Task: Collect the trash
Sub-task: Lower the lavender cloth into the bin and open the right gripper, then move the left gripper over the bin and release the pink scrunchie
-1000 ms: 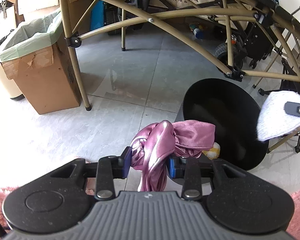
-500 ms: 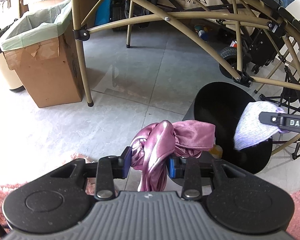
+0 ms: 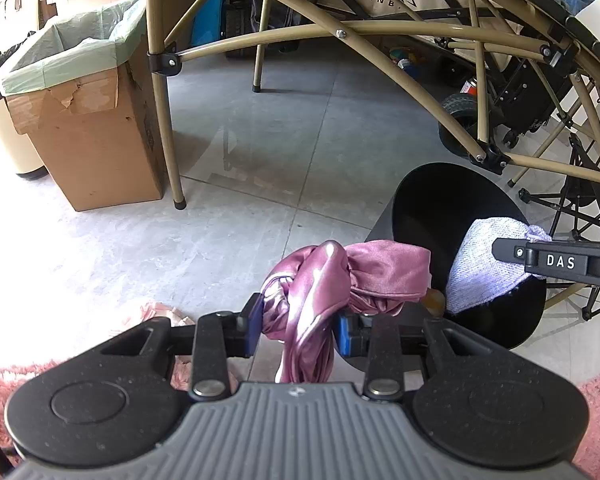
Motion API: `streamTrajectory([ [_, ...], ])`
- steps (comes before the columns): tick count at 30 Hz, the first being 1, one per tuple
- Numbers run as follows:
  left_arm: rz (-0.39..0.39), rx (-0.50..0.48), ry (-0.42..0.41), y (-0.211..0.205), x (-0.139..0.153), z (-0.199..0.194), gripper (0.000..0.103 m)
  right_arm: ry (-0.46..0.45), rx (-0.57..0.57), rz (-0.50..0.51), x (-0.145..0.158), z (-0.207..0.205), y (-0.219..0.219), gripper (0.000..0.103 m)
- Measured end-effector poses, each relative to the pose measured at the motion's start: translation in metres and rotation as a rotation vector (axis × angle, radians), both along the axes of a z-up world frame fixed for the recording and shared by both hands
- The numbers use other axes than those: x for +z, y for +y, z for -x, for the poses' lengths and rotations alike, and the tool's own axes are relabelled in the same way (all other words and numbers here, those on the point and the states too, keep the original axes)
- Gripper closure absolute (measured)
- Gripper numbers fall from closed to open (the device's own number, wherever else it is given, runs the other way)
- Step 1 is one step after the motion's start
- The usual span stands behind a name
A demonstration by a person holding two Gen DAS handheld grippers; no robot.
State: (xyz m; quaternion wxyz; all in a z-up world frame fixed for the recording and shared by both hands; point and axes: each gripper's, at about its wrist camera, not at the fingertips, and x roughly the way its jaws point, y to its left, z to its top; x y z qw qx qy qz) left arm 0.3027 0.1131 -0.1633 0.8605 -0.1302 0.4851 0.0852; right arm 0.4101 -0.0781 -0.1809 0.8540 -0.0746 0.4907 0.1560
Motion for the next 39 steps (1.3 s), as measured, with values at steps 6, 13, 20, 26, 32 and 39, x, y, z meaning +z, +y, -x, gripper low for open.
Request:
streamTrajectory([
  [6,0.0,-0.001,-0.002,0.0,0.0,0.0,0.067,0.009,-0.029,-0.009,-0.001,-0.002,-0.003,0.03],
  [13,-0.001,-0.003,-0.004,-0.001,0.0,0.001,0.067,0.01,-0.036,0.022,-0.004,-0.002,-0.003,0.006],
  [20,-0.003,-0.009,-0.009,-0.002,0.001,0.001,0.067,0.018,-0.039,0.026,-0.006,-0.002,-0.004,0.004],
  [26,-0.008,-0.019,-0.024,-0.004,0.005,0.002,0.067,0.007,-0.043,0.021,-0.002,0.0,-0.007,0.004],
  [32,-0.009,-0.042,-0.047,-0.012,0.012,0.002,0.067,-0.01,-0.061,0.009,0.005,0.003,-0.016,0.004],
  [39,-0.022,-0.091,-0.062,-0.034,0.02,-0.002,0.067,-0.024,-0.098,-0.012,0.013,0.008,-0.037,0.004],
])
